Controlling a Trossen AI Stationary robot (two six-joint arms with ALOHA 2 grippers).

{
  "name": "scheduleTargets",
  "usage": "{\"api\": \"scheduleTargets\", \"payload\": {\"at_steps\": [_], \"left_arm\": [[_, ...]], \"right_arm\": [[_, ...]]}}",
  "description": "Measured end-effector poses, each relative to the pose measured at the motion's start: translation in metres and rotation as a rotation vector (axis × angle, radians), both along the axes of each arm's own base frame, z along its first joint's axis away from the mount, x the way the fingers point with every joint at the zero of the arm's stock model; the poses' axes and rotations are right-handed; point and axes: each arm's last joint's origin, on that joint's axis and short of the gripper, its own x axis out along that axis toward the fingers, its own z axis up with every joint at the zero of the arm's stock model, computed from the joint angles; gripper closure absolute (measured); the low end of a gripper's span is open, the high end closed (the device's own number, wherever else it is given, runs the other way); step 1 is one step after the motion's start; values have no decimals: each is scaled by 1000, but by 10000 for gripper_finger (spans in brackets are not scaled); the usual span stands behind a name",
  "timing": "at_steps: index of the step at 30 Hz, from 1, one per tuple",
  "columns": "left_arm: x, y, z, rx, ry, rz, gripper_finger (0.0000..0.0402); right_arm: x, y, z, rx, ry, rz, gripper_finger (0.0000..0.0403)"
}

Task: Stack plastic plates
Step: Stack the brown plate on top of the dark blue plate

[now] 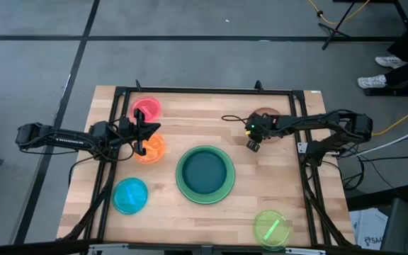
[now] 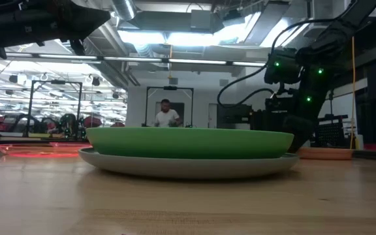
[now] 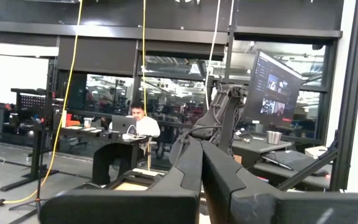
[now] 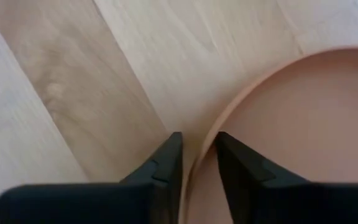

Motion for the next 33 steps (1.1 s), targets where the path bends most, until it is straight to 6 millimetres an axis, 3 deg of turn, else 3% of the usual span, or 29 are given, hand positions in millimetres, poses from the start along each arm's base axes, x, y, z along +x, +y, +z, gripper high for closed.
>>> {"api": "scheduleTargets", "payload": {"at_steps": [7,15,22,33], "left_arm": [[0,0,0,0,0,2,401],[0,0,0,-1,0,3,401],[0,0,0,-1,-1,3,401],[0,0,0,-1,0,3,401]], "right_arm": [[0,0,0,-19,15,43,394],[8,4,8,-42,15,115,399],[32,29,28,-74,-46,269,401],[64,83,63,-150,-164,569,401]]}}
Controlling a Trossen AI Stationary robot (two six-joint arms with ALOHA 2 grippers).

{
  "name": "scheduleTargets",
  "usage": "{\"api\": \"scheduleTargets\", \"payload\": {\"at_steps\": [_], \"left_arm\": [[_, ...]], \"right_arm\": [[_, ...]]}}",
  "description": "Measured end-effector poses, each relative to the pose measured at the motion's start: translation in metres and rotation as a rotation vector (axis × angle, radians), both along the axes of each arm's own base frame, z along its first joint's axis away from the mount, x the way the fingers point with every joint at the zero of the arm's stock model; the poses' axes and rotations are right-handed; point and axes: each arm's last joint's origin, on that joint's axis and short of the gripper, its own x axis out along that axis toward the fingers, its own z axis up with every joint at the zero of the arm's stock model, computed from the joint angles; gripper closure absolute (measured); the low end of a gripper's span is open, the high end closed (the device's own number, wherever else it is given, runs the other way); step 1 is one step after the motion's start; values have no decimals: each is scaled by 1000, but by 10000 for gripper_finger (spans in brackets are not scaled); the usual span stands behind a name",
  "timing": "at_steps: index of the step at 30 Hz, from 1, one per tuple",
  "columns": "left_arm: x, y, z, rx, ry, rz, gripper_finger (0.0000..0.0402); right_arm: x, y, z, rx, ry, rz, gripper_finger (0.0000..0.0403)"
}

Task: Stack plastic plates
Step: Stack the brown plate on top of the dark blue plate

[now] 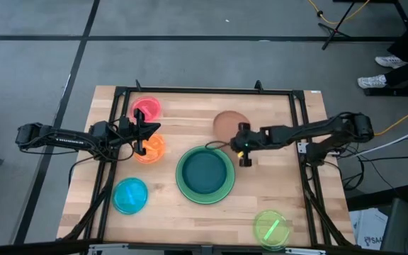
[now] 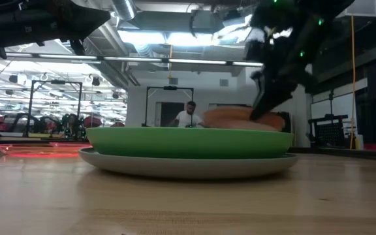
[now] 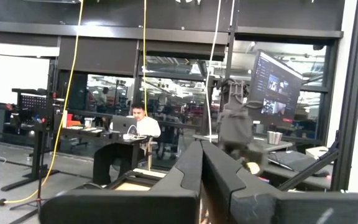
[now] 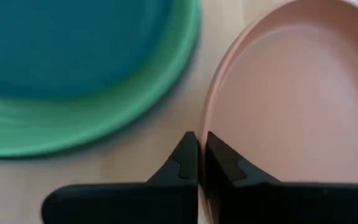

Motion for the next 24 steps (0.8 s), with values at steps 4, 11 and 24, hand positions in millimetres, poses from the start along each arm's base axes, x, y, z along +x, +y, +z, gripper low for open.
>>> {"api": "scheduleTargets", "payload": {"at_steps": [4,11,24], "left_arm": [[0,0,0,0,0,0,401],[0,0,0,0,0,0,401],[0,0,-1,-21,4,-22,401]], "right_arm": [[6,20,8,24,-64,80,401],[18,58,21,140,-267,284,401],[30,103,-7,194,-270,502,401]]}}
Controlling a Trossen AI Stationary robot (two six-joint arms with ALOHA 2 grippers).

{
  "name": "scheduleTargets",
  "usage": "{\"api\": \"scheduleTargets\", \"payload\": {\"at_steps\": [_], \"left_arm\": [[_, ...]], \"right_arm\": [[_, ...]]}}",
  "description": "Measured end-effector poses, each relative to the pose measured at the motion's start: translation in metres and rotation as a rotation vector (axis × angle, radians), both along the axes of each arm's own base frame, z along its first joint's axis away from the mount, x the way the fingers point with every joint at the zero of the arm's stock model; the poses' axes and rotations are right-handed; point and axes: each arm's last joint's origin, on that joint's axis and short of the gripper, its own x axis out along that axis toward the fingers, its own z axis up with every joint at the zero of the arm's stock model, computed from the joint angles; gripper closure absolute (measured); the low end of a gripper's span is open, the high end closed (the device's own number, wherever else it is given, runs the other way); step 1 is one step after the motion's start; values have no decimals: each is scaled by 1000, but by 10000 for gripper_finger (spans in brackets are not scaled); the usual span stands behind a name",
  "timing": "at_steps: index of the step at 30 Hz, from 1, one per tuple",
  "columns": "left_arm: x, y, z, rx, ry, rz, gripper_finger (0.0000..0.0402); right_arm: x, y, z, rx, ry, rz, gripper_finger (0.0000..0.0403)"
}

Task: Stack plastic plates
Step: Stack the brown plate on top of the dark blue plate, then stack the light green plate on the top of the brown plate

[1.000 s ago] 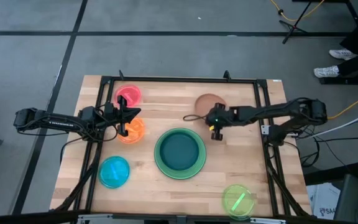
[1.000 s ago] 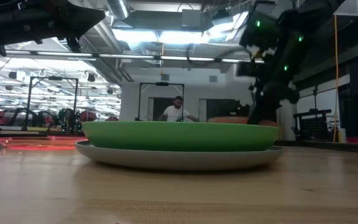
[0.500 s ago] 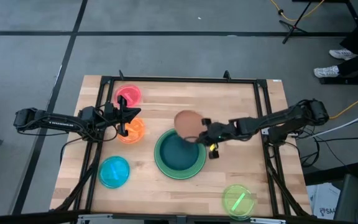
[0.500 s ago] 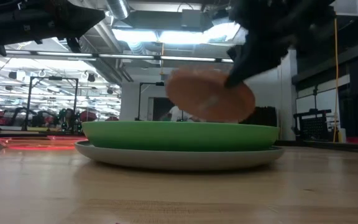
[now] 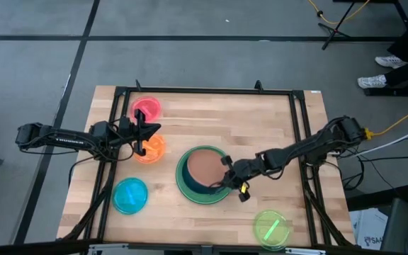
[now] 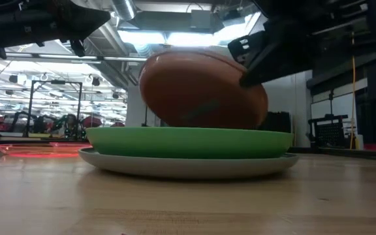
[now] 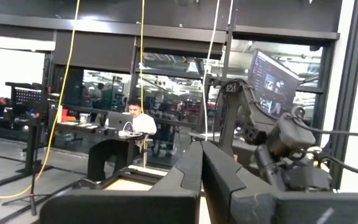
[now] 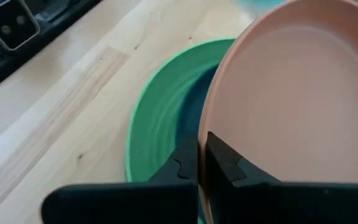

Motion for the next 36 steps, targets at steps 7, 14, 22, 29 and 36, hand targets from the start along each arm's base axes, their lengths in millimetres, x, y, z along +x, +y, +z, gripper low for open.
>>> {"api": "scheduleTargets", "payload": {"at_steps": [7,14,22,29,36], "left_arm": [[1,-5,0,1,1,-41,401],[1,-8,0,4,0,-50,401],[0,-8,0,4,-4,-49,401],[0,-8,0,3,-3,-49,401],[0,-8,0,1,-2,-50,401]], "right_arm": [[3,3,-8,-16,6,-2,400],[5,0,-12,-84,-5,-113,400],[9,3,-30,-60,53,-94,399],[10,3,-32,5,81,-156,337],[20,7,-10,11,95,-141,265]]}}
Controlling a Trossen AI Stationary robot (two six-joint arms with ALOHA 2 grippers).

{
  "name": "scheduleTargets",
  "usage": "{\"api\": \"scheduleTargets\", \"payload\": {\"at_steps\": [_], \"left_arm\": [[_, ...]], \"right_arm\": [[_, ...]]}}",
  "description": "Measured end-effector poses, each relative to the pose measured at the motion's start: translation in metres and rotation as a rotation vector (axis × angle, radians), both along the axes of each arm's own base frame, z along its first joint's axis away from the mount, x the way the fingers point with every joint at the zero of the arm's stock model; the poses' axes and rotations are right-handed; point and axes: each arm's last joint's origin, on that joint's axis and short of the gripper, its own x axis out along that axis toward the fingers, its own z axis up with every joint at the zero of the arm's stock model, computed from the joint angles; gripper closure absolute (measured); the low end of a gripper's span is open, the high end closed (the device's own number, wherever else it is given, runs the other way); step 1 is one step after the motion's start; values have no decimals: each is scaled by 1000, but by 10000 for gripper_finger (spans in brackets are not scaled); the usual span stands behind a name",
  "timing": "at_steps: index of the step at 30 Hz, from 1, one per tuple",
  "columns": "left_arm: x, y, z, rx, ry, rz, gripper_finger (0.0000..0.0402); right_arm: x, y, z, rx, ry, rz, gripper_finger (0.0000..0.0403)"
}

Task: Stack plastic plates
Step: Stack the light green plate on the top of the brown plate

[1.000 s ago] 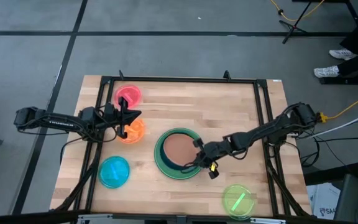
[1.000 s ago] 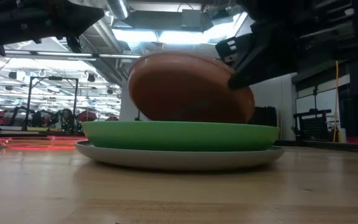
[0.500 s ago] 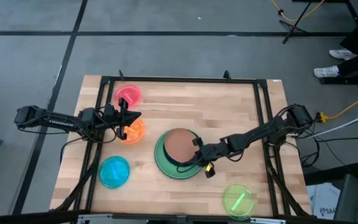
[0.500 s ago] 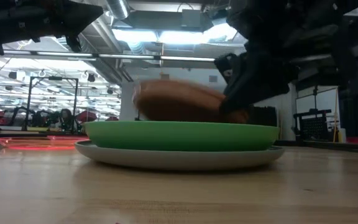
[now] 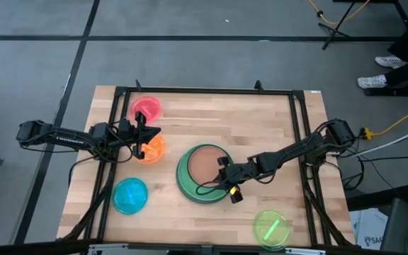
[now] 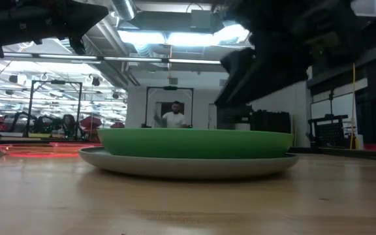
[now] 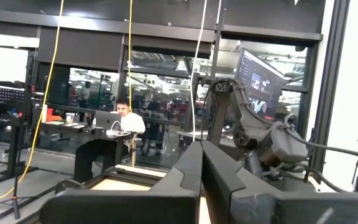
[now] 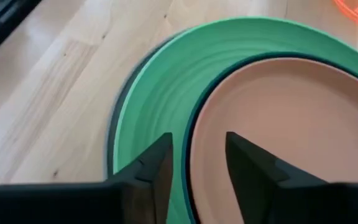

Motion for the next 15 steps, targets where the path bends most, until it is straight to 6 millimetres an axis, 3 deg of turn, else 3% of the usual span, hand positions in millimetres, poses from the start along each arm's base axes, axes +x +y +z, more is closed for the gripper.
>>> {"api": "scheduleTargets", "payload": {"at_steps": [7,15], "left_arm": [[10,-3,3,-10,61,2,401],[41,-11,11,-3,227,-25,401]], "right_arm": [[0,6,41,17,79,37,252],[-48,25,48,128,185,4,255]]}}
